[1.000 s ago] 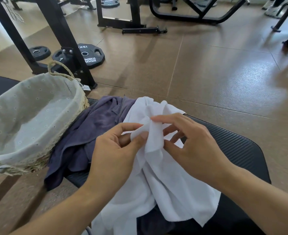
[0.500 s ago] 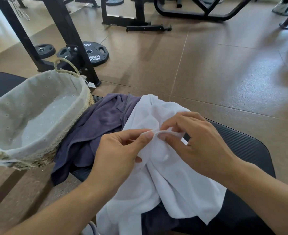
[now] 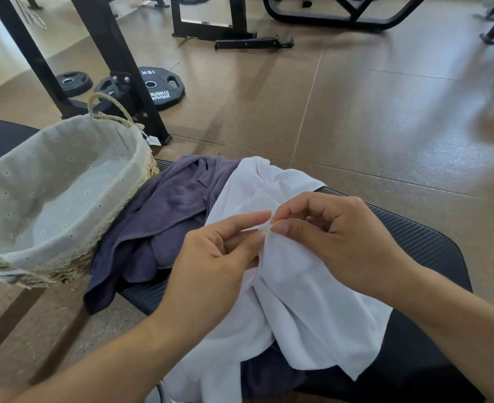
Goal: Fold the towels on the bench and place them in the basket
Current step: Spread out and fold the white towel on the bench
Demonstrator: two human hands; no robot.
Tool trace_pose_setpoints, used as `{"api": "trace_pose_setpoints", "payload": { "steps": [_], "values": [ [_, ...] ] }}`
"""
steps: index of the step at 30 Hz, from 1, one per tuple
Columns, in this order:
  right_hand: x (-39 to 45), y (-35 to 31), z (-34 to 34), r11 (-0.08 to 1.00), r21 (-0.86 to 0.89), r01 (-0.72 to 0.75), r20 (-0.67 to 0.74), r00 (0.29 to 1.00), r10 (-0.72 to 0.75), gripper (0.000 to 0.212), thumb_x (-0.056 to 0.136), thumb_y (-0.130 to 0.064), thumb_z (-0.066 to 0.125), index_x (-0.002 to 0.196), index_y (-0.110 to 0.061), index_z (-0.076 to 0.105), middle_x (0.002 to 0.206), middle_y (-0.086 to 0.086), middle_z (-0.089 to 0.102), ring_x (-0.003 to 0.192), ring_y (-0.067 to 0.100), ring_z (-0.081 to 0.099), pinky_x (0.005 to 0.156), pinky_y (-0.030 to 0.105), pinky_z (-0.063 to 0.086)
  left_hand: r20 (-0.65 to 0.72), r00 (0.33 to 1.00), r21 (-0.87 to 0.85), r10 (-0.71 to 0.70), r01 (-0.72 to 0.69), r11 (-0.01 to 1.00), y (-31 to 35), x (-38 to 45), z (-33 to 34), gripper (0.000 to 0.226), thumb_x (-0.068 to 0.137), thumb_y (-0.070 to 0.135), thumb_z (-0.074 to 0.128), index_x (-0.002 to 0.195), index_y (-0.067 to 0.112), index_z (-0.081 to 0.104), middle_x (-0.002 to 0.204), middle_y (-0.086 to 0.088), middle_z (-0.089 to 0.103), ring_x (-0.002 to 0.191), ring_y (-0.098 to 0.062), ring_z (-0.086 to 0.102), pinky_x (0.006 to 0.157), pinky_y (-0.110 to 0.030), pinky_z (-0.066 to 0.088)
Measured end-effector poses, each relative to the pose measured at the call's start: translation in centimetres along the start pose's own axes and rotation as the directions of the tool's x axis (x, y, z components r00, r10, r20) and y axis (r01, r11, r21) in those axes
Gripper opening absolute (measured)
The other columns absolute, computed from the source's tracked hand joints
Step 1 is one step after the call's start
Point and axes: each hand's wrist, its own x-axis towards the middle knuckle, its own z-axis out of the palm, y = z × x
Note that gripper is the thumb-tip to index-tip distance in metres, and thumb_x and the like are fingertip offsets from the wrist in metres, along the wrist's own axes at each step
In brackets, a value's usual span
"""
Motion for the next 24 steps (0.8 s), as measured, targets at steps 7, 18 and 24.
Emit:
{"api": "trace_pose_setpoints", "payload": {
  "steps": [7,18,24],
  "values": [
    [0.1,0.1,0.2,0.999,0.052,-0.004,-0.026,1.0,0.005,0.002,0.087,-0.036,0.074,0.086,-0.035,0.076,0.081,0.0,0.074,0.077,0.025,0.068,0.076,0.043,0.057,0.034,0.998,-0.079,0.053,-0.051,0.996,0.1,-0.3,0.6,0.026,0.095,0.009,0.059,0.115,0.02,0.072,0.097,-0.003,0.08,0.095,-0.016,0.076,0.082,-0.023,0.059],
    [-0.3,-0.4,0.3,0.988,0.15,-0.039,-0.051,0.998,0.047,0.005,0.082,-0.034,0.08,0.086,-0.031,0.076,0.077,0.005,0.074,0.076,0.037,0.068,0.072,0.052,0.055,0.023,0.999,-0.219,0.03,-0.025,0.975,0.2,-1.1,1.1,0.031,0.096,0.007,0.055,0.119,0.02,0.071,0.106,-0.004,0.079,0.105,-0.018,0.074,0.094,-0.027,0.056],
    [-0.3,-0.3,0.4,0.991,0.13,-0.042,-0.046,0.998,0.048,0.007,0.081,-0.035,0.081,0.085,-0.031,0.076,0.074,0.003,0.073,0.073,0.037,0.064,0.067,0.046,0.053,0.055,0.996,-0.159,0.067,-0.057,0.986,0.3,-1.4,1.3,0.043,0.091,-0.009,0.06,0.125,0.018,0.066,0.106,-0.001,0.078,0.108,-0.009,0.071,0.091,-0.013,0.052]
  ]
}}
